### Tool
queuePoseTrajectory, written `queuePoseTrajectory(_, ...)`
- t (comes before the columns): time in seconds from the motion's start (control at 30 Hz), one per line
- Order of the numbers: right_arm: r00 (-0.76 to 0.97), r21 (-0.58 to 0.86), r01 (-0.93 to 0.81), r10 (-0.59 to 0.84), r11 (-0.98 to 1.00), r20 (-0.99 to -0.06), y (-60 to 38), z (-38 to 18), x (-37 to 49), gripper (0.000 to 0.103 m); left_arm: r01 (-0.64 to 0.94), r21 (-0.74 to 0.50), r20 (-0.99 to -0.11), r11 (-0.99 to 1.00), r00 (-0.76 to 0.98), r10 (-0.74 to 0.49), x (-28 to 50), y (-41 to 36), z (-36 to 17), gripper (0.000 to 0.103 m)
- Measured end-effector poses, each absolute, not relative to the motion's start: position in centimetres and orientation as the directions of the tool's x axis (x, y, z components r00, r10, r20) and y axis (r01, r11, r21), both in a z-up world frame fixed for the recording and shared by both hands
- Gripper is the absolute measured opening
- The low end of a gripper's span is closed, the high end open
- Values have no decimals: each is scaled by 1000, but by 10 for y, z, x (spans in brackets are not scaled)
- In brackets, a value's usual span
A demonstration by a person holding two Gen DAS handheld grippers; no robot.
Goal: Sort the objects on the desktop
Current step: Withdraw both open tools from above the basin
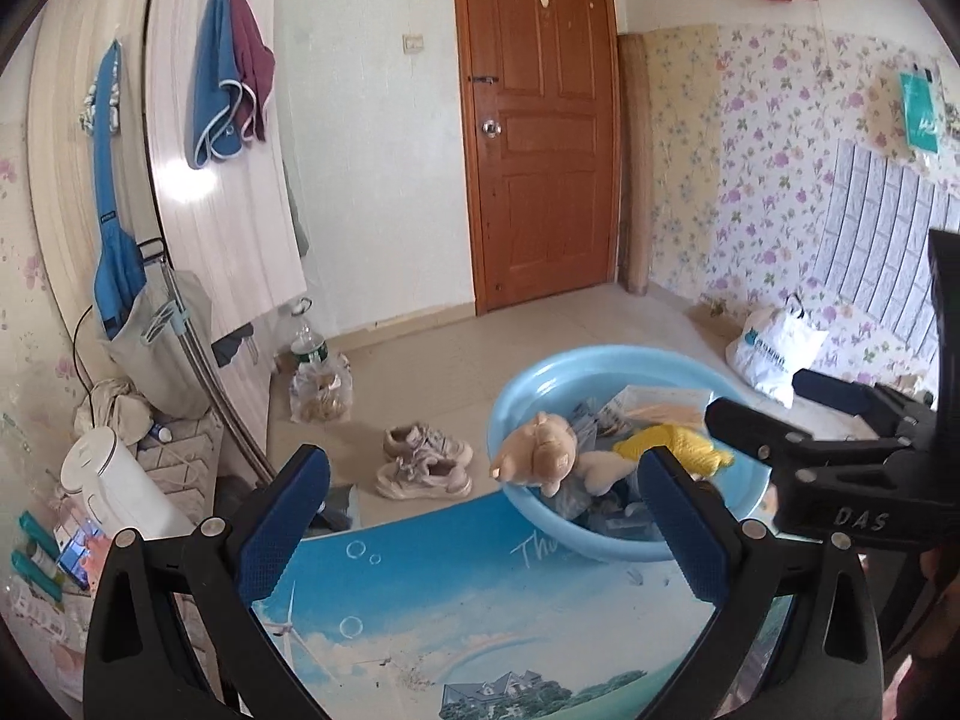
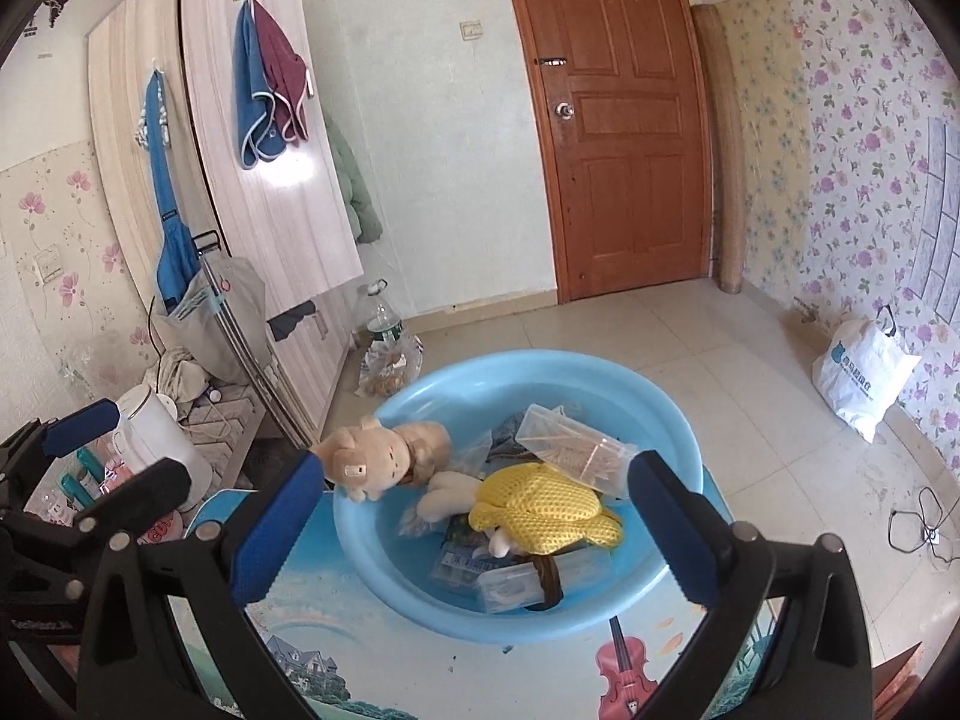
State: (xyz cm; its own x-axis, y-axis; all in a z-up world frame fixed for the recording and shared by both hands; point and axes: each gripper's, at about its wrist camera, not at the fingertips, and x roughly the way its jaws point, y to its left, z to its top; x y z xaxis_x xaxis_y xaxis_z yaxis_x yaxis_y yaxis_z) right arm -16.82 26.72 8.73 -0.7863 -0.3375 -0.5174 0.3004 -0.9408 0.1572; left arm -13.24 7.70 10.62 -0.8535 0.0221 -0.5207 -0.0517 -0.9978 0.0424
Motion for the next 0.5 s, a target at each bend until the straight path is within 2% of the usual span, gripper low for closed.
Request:
queuePoseTrajectory(0.1,-810,116,293,-311,-949,-497,265,90,-163,103,-27,42,-488,-999,-873,3,-127,74,112,103)
queuePoseTrajectory(0.2,-800,94,276,-282,-957,-530,265,89,-164,103,-19,57,-502,-998,-865,-12,-130,72,109,103)
queuePoseTrajectory(0.5,-730,167,216,-273,-962,-627,276,68,-178,103,-12,64,-656,-998,-754,-33,-152,69,73,103)
